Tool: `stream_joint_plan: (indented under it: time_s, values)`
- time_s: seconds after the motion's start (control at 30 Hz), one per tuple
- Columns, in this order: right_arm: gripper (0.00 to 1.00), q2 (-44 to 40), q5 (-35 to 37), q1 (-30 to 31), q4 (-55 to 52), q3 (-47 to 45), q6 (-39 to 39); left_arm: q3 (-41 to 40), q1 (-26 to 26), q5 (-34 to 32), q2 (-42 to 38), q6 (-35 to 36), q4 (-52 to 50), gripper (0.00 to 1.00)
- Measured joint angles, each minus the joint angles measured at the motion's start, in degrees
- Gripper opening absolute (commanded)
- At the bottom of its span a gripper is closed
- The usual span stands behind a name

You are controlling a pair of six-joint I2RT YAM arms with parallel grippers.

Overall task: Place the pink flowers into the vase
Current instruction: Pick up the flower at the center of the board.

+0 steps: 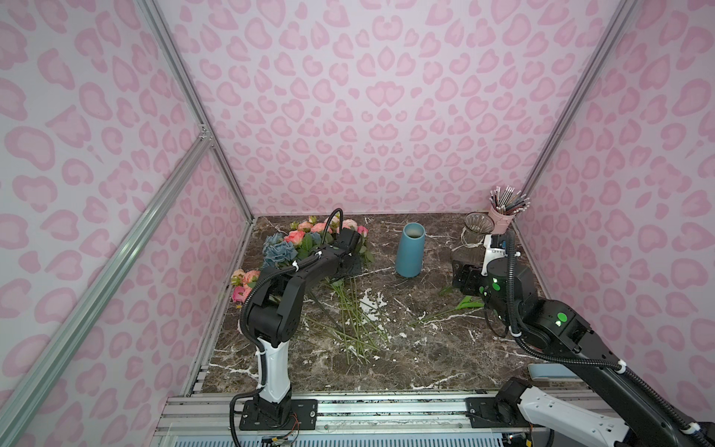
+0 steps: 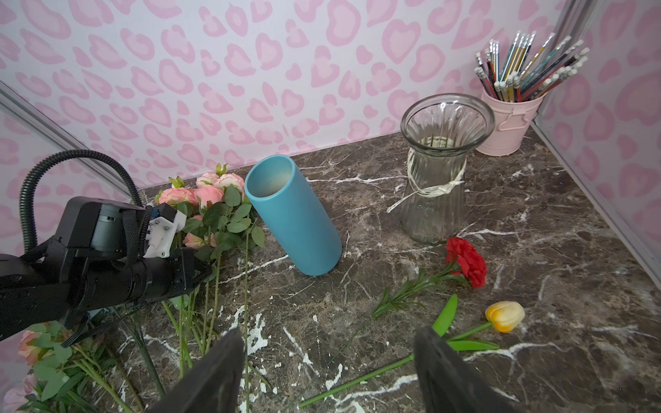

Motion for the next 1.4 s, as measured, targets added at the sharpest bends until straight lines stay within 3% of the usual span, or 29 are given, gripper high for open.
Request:
stream_joint_plan:
  time_s: [0.3, 0.63, 1.17, 1.27, 1.4]
  values:
    - [0.78, -0.6, -1.0, -0.2, 0.1, -0.2, 0.0, 0.5, 0.0, -1.5, 0.6, -0.4, -0.1, 0.21]
    - [0.78, -0.7, -1.1, -0.2, 0.1, -0.2, 0.0, -0.7, -0.1, -1.5, 0.2, -0.7, 0.9, 0.04]
    - [0.76, 5.8, -3.4, 3.1, 3.8, -0.2, -2.2, -0.6, -0.4, -6.1, -22.7, 1.1, 1.9, 0.04]
    - [0.76, 7.8, -7.0, 3.5, 6.4, 0.6, -4.8, -0.7, -0.2, -2.3, -27.3, 4.0, 5.5, 0.04]
    - [0.75, 11.2, -14.0, 3.5, 10.8, 3.8, -9.1, -1.2, -0.2, 9.9, -32.4, 7.9, 11.5, 0.03]
